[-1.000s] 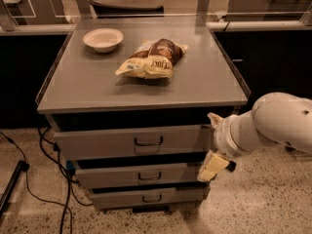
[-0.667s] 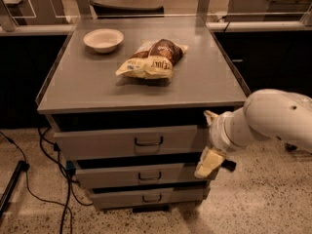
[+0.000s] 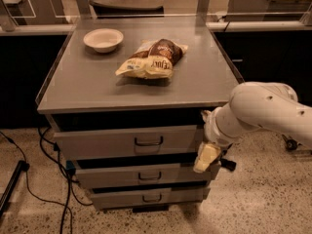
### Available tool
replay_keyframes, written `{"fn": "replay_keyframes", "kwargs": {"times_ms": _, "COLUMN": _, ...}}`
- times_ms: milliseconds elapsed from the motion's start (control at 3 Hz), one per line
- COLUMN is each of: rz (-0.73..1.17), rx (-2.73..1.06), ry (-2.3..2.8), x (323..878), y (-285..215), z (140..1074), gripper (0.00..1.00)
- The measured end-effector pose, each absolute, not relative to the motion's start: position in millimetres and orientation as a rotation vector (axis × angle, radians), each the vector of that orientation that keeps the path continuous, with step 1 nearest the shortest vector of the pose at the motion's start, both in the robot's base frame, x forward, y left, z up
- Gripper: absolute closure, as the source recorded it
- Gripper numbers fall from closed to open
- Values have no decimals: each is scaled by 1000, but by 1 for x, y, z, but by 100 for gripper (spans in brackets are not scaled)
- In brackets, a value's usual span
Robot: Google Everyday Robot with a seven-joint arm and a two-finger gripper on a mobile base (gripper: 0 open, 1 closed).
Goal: Open top drawer
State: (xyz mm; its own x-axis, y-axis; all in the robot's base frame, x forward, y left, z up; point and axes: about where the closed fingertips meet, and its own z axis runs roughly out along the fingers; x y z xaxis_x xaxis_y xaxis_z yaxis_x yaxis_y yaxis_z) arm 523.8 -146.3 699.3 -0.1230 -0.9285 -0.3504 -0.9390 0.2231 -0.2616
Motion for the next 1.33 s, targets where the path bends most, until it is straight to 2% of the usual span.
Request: {"fn": "replay_keyframes", "kwargs": {"times_ms": 1333, "rz": 104, "rx": -1827, "ry": 2108, "x": 560, "y": -143, "z": 654, "gripper": 0}}
